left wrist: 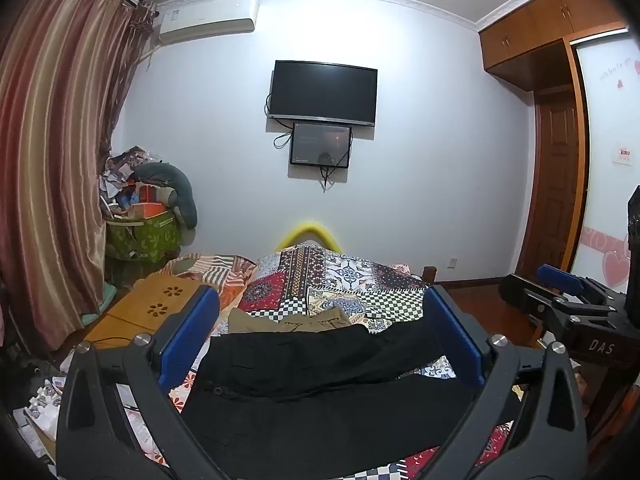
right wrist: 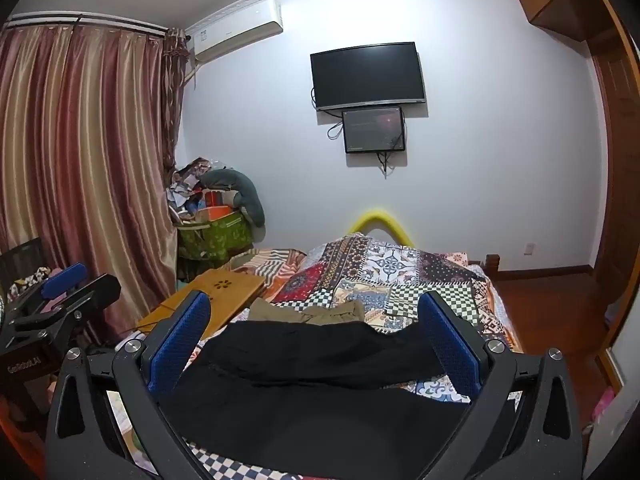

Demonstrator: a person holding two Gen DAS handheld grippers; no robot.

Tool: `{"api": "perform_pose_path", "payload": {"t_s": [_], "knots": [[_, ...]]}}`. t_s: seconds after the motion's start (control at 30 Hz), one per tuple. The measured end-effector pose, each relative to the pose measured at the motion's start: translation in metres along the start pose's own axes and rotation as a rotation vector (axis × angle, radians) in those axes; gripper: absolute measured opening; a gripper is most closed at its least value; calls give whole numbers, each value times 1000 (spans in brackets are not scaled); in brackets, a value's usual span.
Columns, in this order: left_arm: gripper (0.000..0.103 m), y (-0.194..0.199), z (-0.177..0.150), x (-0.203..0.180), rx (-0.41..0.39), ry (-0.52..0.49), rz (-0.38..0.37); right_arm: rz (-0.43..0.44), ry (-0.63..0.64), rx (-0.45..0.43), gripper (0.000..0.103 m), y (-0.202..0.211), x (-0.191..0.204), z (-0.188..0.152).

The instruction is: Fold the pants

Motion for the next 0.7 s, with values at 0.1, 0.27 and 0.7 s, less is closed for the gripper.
{"api": "perform_pose_path", "payload": {"t_s": [0.1, 0.27, 0.7], "knots": [[103, -2, 0, 0, 6, 5, -1, -6, -4, 2, 103, 6, 3, 3], [103, -6, 0, 4, 11, 10, -3, -7, -7, 5, 103, 6, 3, 5], [103, -10, -1, 4, 12, 6, -9, -6, -6, 4, 103, 7, 2, 6]]}}
Point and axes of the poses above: each gripper's, at about its wrist camera, not at the fingertips, and y roughly against the way its jaws point, x to its left, z to its top, the point moved 1 cm from there along -y, roughly the way its jaws point, and after that the axes turned 4 degrees about -z, right-handed, at the moved point
